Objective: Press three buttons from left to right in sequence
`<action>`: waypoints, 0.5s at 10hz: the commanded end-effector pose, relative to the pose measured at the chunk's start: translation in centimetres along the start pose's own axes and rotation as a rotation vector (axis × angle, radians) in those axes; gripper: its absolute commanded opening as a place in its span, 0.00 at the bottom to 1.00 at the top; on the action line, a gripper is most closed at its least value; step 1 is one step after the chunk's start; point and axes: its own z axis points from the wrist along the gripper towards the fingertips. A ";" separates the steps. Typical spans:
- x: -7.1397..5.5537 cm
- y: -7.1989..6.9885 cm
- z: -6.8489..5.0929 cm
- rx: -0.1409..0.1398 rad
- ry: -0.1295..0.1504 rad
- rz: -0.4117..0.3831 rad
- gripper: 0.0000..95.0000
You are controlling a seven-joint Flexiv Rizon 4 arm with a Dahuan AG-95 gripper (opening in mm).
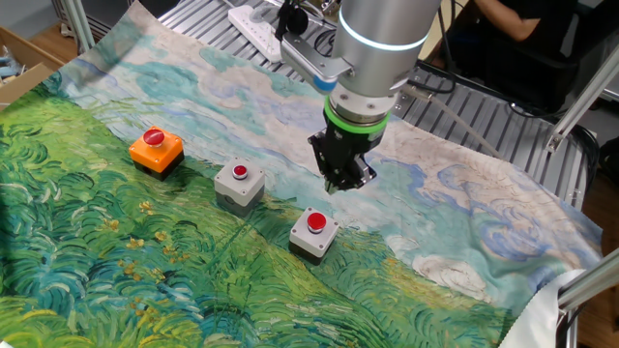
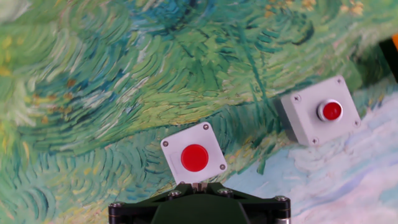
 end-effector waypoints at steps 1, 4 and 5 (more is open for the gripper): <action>0.1 0.0 0.0 0.001 0.006 0.020 0.00; 0.2 0.0 0.0 -0.002 0.009 0.022 0.00; 0.2 0.0 0.0 -0.002 0.008 0.030 0.00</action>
